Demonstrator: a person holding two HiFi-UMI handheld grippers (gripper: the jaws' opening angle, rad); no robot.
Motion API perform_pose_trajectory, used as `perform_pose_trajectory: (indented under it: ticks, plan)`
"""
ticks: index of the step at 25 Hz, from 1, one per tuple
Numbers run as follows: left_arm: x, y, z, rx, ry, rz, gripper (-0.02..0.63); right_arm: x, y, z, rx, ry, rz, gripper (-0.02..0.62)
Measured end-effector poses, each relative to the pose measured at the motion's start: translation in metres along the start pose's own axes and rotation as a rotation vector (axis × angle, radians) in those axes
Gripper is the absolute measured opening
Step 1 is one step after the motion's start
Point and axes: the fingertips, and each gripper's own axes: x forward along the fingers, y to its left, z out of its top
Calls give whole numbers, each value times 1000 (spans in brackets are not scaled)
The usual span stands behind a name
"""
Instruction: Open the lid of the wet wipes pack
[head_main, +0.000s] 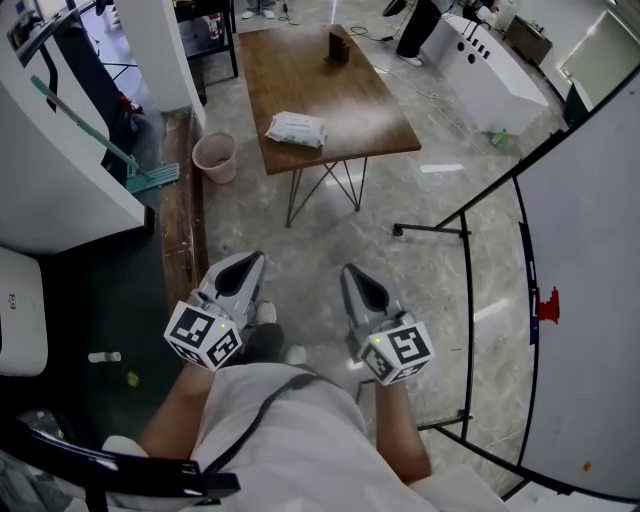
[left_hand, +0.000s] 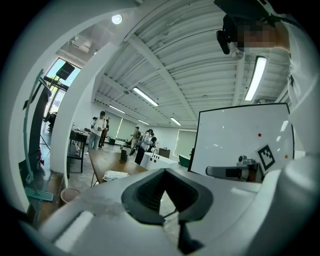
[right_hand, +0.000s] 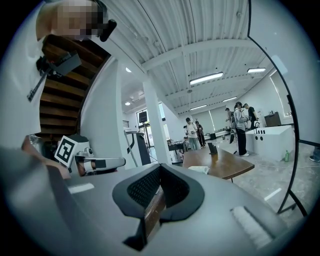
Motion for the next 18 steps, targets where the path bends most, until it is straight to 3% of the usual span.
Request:
perform_pose_trajectory:
  ticks: [9,18]
  plan:
    - [42,40,5,-10,4,-27,6,46,-22,3,-1,18,-19,9]
    - [123,118,35,-17,11,-114,6,143,-63,26,-14,36,-48,9]
